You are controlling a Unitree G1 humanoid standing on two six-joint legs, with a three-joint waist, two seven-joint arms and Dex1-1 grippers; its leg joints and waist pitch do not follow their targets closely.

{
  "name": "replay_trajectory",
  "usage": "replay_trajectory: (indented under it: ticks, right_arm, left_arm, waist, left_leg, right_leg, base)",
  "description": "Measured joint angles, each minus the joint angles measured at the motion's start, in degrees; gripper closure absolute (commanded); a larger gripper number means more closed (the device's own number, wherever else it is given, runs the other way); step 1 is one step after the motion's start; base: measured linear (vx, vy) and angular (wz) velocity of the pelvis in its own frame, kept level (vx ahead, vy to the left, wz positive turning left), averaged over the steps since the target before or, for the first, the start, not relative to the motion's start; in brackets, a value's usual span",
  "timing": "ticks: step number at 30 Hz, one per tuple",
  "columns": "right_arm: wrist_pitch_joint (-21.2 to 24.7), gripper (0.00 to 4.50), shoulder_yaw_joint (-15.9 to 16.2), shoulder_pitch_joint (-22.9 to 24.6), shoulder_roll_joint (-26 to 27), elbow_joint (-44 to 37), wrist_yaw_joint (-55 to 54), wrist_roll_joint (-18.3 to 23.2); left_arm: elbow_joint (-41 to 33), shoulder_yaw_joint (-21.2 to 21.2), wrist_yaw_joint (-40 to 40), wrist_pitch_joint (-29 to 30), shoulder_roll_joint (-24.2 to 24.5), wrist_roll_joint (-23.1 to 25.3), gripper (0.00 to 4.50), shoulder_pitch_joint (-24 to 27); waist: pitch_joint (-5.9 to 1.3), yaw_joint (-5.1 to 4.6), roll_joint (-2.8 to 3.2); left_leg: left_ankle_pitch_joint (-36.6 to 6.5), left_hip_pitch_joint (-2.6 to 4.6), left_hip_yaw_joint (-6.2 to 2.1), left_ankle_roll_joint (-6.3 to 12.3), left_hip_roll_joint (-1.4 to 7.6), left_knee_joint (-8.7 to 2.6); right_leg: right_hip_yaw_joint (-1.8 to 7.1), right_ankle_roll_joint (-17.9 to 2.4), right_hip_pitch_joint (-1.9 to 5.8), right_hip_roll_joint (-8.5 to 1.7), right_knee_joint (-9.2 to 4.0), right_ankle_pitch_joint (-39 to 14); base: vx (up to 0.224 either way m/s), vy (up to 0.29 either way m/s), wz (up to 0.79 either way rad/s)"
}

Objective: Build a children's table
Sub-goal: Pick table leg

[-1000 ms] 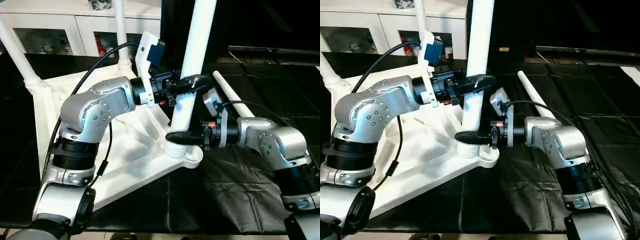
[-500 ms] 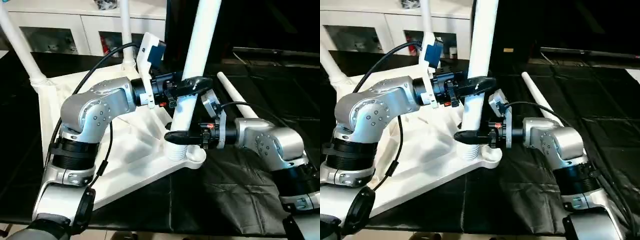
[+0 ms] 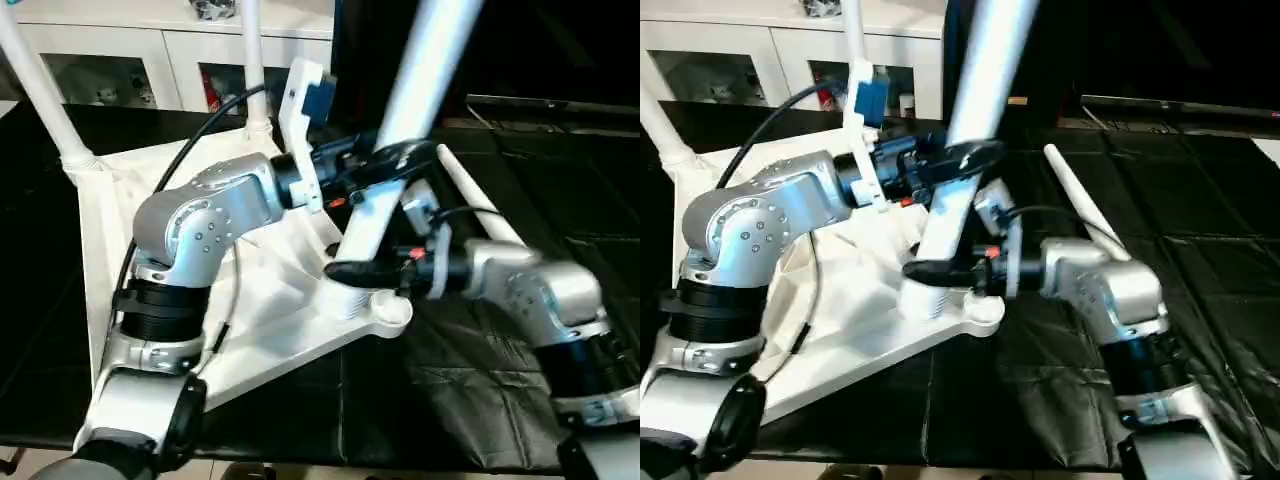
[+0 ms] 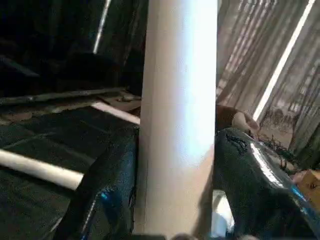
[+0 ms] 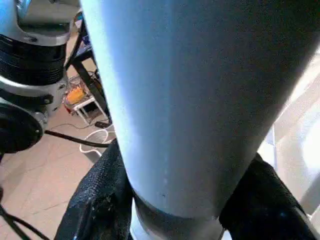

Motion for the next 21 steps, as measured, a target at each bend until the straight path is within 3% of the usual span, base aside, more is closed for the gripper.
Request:
replay_trajectory:
  ticks: [8, 11, 13, 15, 18, 21]
  right_arm:
    - [-3.3, 2.57, -0.9, 0.4, 2.0, 2.5, -5.8, -2.6]
    - [-7.0, 2.58, -2.1, 1.0, 2.6, 5.3, -11.0, -5.4]
    - [-9.9, 2.59, -3.1, 1.6, 2.0, 5.4, -14.2, -7.6]
    - [-11.3, 2.59, -4.1, 2.3, 1.3, 5.2, -15.7, -8.8]
    - [-12.3, 2.59, -5.2, 4.7, 1.1, 4.0, -17.7, -9.6]
    - [-12.6, 2.59, -5.2, 5.8, 1.6, 2.7, -19.7, -10.4]
  left_arm:
    - [-3.0, 6.6, 5.4, -4.3, -4.2, -4.7, 1.37, -1.0]
    - [-5.0, 8.1, 6.1, -4.4, -1.9, -5.1, 1.37, -0.5]
    - [-7.0, 7.7, 5.3, -3.8, 2.1, -4.0, 1.37, 3.2]
    - [-8.0, 6.0, 4.0, -2.7, 5.6, -1.9, 1.37, 7.3]
    - [-10.8, -2.2, 1.3, -0.3, 13.4, 2.7, 1.37, 14.6]
    - [-14.0, -9.2, 0.3, 2.0, 16.7, 4.6, 1.37, 18.2]
  waist:
    - [0.00, -0.06, 0.01]
    - [-0.01, -0.18, 0.03]
    - [-0.07, -0.39, 0.13]
    - [-0.07, -0.41, 0.11]
    - [-0.06, -0.46, 0.12]
    - [-0.04, -0.37, 0.15]
  left_leg:
    - [0.0, 0.01, 0.00, 0.00, 0.03, 0.05]
    - [0.0, 0.02, 0.00, 0.00, 0.03, 0.04]
    - [0.0, 0.07, 0.01, -0.01, 0.03, 0.01]
    - [0.0, 0.07, 0.01, -0.01, 0.04, -0.04]
    - [0.0, 0.03, 0.05, -0.01, 0.03, -0.11]
    - [0.0, 0.02, 0.11, 0.00, 0.03, -0.10]
  right_leg:
    - [-0.03, 0.1, 0.01, 0.00, 0.00, 0.0]
    - [-0.03, 0.1, 0.01, 0.00, 0.01, 0.0]
    - [-0.01, 0.2, 0.01, 0.01, 0.01, -0.1]
    - [-0.01, 0.2, 0.01, 0.02, 0.00, -0.1]
    - [0.03, 0.3, -0.03, 0.02, -0.04, -0.1]
    - [0.10, 0.3, -0.03, 0.02, -0.04, -0.1]
  base:
    - [0.000, 0.000, 0.00]
    - [0.000, 0.000, 0.00]
    - [0.000, 0.000, 0.00]
    - [0.000, 0.000, 0.00]
    - [0.000, 0.000, 0.00]
    - [0.000, 0.000, 0.00]
